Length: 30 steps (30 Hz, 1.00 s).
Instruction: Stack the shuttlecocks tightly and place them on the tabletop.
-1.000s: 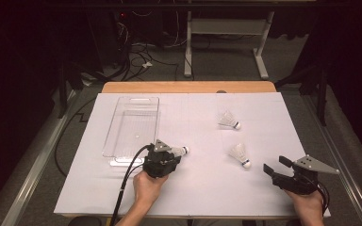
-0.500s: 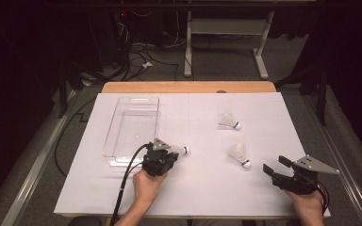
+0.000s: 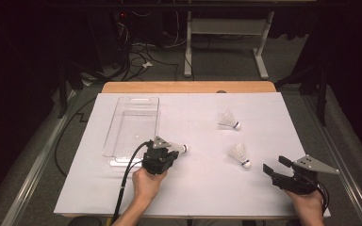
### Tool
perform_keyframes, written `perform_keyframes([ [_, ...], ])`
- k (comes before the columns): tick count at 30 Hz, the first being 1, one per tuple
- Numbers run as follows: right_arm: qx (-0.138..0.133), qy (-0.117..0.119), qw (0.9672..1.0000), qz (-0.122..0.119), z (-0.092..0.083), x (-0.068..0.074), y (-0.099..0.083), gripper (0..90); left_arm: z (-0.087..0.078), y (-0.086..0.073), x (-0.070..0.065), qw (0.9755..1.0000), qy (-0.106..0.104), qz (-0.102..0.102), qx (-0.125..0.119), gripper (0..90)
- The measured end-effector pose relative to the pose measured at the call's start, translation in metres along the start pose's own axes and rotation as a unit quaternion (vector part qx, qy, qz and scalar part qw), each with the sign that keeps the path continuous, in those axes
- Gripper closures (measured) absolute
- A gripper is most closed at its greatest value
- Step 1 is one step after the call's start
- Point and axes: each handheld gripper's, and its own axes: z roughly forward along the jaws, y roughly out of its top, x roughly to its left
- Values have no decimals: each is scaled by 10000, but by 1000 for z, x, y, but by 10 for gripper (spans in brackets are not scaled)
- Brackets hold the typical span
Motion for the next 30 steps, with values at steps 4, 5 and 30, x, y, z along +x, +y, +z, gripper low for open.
perform_keyframes([
  [4,-4,6,10000,-2,0,0,0,273,-1,5,0,10000,7,53,25,892],
  [5,-4,7,10000,-4,0,0,0,273,-2,7,0,10000,12,55,35,892],
  [30,-3,34,10000,-15,0,0,0,273,-4,47,15,9998,57,24,182,890],
])
